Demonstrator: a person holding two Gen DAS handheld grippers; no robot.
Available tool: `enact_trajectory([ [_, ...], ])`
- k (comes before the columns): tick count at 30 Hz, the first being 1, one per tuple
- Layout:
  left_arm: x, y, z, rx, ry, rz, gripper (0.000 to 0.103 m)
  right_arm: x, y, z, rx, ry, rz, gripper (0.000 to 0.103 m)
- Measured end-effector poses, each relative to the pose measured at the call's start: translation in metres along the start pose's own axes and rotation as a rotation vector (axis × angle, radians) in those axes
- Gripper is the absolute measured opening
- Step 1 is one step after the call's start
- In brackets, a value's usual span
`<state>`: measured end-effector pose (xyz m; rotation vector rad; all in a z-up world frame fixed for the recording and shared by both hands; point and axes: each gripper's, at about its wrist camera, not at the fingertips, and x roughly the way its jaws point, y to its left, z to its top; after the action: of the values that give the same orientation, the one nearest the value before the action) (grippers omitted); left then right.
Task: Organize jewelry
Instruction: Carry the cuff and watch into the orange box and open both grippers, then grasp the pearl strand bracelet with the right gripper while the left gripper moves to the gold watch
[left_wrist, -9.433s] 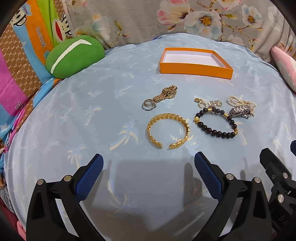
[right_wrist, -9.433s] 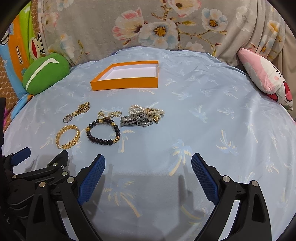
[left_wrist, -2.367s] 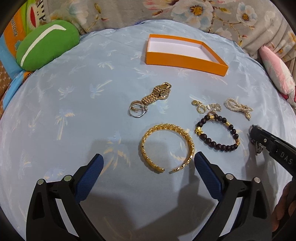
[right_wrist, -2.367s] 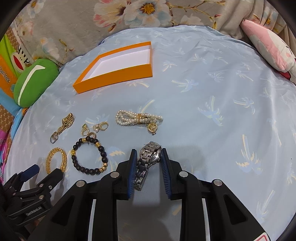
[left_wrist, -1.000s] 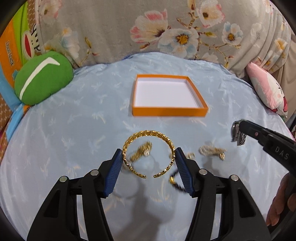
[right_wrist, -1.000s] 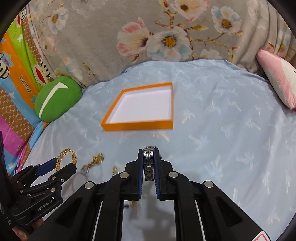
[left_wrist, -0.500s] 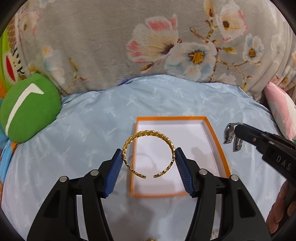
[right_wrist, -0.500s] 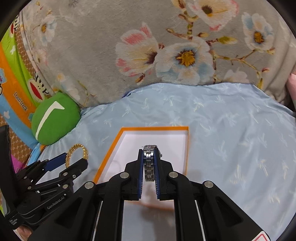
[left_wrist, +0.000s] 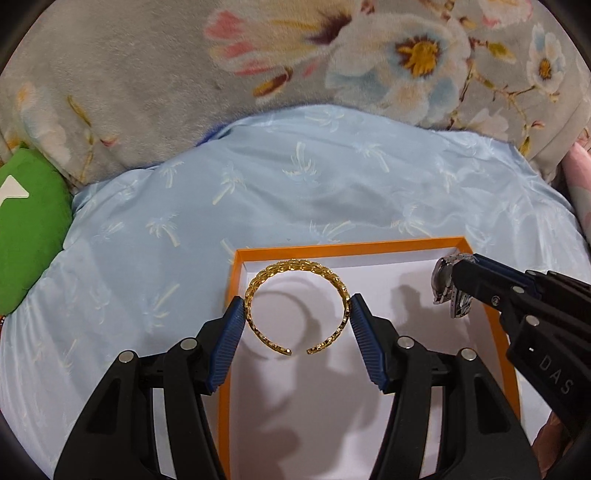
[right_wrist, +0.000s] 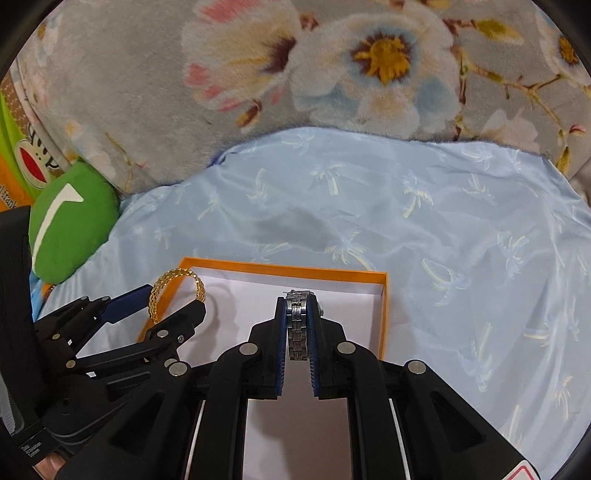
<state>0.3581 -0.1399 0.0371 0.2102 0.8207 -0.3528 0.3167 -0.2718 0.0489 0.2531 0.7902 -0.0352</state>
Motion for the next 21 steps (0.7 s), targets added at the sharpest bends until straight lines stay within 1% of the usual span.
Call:
enact_trajectory([
  [7, 0.021, -0.002, -0.001, -0.008, 0.064, -0.011, 0.057, 0.021, -0.007, -0.004, -0.004, 0.059, -0.021, 0.010],
  [8, 0.021, -0.001, -0.002, -0.017, 0.072, -0.023, 0.057, 0.022, -0.008, -0.005, 0.002, 0.064, -0.019, 0.010],
  [10, 0.023, 0.000, -0.001, -0.023, 0.081, -0.022, 0.057, 0.021, -0.009, -0.005, 0.006, 0.063, -0.018, 0.011],
  [11, 0.024, 0.000, -0.001, -0.024, 0.088, -0.022, 0.057, 0.020, -0.009, -0.005, 0.001, 0.061, -0.023, 0.013],
  [12, 0.025, 0.001, -0.002, -0.028, 0.093, -0.019, 0.059, 0.019, -0.008, -0.005, -0.005, 0.057, -0.029, 0.017],
  [13, 0.024, 0.002, -0.002, -0.032, 0.092, -0.016, 0.064, 0.016, -0.008, -0.005, -0.008, 0.048, -0.034, 0.019],
  [14, 0.023, 0.003, -0.001, -0.039, 0.086, -0.009, 0.066, 0.011, -0.008, -0.005, -0.007, 0.033, -0.035, 0.024],
  [15, 0.019, 0.005, -0.001, -0.052, 0.075, -0.002, 0.069, 0.005, -0.008, -0.005, -0.003, 0.017, -0.031, 0.026],
  [17, 0.008, 0.011, 0.001, -0.079, 0.055, -0.013, 0.069, -0.014, -0.008, -0.004, 0.003, -0.024, -0.019, 0.029],
  [19, -0.011, 0.019, 0.002, -0.112, 0.024, -0.028, 0.072, -0.037, -0.007, -0.005, 0.003, -0.065, -0.018, 0.032],
  [21, -0.037, 0.028, 0.000, -0.129, -0.017, -0.025, 0.076, -0.066, -0.008, -0.009, 0.007, -0.101, -0.003, 0.036],
])
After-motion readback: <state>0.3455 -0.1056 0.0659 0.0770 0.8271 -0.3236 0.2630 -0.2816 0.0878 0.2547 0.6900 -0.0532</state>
